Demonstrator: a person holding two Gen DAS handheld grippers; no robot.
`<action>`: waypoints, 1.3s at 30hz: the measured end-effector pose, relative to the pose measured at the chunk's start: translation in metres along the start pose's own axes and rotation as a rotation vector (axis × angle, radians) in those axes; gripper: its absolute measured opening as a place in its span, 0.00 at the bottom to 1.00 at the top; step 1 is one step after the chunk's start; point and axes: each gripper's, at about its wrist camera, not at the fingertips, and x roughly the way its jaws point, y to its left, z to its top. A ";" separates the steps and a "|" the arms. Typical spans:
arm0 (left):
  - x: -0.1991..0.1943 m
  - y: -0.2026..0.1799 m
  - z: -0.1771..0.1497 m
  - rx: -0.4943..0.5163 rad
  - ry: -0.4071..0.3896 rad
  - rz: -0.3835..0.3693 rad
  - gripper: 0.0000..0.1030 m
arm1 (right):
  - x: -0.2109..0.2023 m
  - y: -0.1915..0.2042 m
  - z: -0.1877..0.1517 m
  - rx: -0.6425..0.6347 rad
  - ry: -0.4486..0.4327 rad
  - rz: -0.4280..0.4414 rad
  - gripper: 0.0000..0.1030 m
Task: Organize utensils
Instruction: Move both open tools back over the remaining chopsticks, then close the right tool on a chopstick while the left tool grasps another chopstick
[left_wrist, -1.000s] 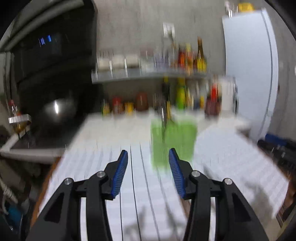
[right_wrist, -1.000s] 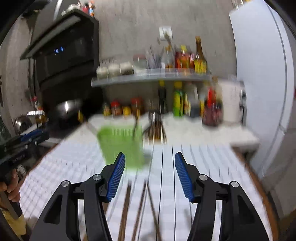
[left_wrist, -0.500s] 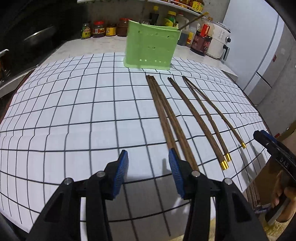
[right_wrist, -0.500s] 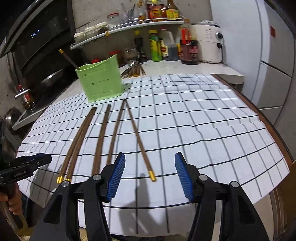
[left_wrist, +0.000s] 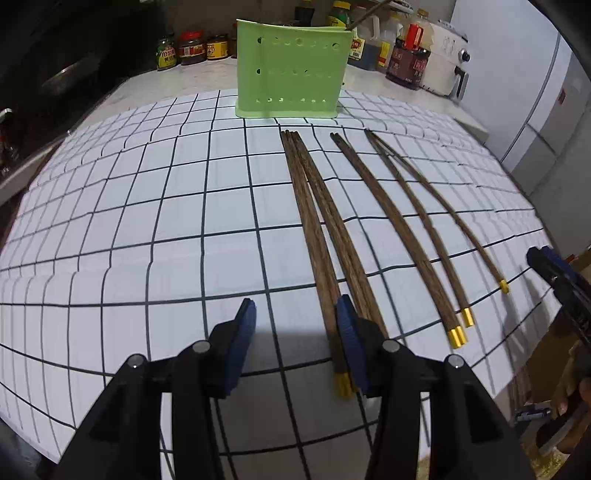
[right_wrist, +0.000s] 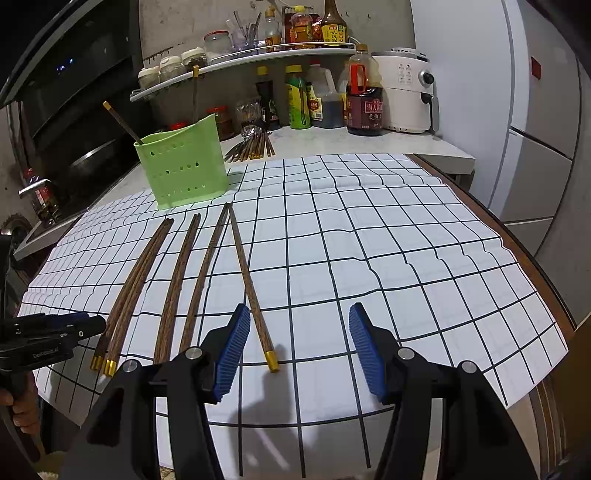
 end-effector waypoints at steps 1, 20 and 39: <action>0.000 -0.001 0.000 0.008 -0.003 0.004 0.44 | 0.001 -0.001 -0.001 0.002 0.002 0.003 0.56; -0.023 0.045 -0.021 0.021 -0.080 -0.032 0.44 | 0.029 0.016 -0.017 -0.122 0.089 0.079 0.35; -0.014 0.025 -0.032 0.192 -0.122 -0.021 0.07 | 0.043 0.045 -0.013 -0.190 0.088 0.023 0.08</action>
